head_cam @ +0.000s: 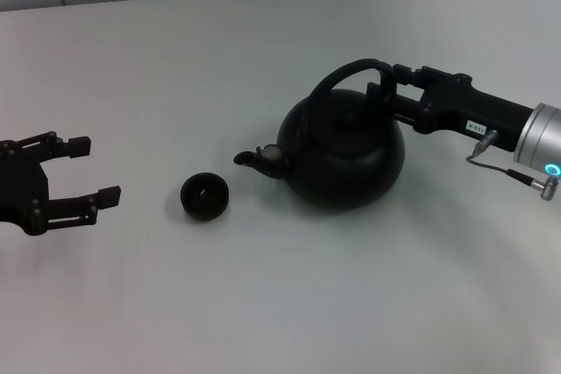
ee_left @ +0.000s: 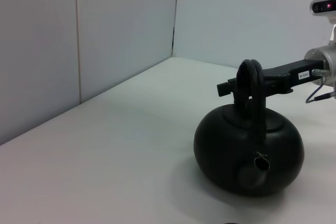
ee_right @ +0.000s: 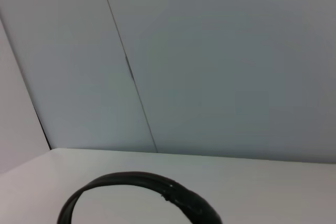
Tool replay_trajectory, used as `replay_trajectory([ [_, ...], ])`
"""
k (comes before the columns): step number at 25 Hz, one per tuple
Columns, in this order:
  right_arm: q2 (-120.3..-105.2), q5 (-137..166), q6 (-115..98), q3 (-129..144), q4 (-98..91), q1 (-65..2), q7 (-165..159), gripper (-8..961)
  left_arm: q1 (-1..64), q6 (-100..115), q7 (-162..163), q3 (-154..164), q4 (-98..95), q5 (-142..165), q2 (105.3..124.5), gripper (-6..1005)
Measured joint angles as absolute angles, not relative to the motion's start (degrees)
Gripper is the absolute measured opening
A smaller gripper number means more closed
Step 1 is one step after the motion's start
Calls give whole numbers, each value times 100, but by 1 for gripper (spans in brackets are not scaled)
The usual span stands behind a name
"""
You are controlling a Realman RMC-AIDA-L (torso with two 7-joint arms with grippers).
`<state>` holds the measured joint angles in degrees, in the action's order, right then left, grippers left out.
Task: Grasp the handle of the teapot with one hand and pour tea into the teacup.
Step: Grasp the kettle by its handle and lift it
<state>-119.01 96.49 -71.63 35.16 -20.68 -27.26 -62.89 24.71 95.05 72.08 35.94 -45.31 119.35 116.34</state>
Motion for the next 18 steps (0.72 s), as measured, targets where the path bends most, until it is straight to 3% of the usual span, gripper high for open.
replay_trajectory([
  [10,-11902,9616,-7444,3525,-2292,-2671,-5930,458,2489,9475,7207,3595,-4533,11934,11693,845],
  [15,-11899,9614,-7444,3524,-2352,-2683,-5920,246,2508,9406,7207,3595,-4536,11900,11713,845],
  [18,-11900,9613,-7443,3522,-2368,-2682,-5918,190,2538,9316,7207,3595,-4536,11890,11731,845],
])
